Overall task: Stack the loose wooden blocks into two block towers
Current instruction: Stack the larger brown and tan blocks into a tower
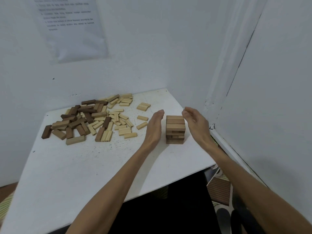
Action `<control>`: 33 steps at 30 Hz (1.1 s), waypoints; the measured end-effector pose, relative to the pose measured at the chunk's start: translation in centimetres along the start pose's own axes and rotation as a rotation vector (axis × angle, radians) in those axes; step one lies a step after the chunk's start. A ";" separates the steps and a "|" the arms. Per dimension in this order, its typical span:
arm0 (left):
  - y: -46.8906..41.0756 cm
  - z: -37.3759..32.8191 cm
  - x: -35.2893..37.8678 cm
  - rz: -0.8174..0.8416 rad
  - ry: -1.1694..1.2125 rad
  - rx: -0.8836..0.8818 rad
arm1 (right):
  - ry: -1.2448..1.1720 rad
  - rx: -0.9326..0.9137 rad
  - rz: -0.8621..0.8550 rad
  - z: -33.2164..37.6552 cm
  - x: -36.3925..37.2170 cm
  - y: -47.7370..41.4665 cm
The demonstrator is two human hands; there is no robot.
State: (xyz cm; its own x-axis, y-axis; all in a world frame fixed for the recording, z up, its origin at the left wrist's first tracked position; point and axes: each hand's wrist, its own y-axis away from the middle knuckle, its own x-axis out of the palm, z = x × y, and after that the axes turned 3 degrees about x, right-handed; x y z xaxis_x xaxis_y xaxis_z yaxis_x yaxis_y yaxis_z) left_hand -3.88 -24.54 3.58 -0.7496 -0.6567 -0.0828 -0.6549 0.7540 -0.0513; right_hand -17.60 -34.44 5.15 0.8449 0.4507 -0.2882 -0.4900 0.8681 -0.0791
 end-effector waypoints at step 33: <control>6.0 0.7 -27.1 -0.158 -0.884 0.011 | 0.763 -0.562 0.696 8.4 20.1 0.2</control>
State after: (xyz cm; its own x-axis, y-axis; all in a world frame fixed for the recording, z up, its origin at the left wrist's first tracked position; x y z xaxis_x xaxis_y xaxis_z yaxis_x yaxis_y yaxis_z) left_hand 12.60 -2.21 4.80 -0.2998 -0.5048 -0.8095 -0.7398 0.6587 -0.1368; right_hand 1.11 -23.49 7.38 0.1036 0.3847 -0.9172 -0.9824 0.1837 -0.0339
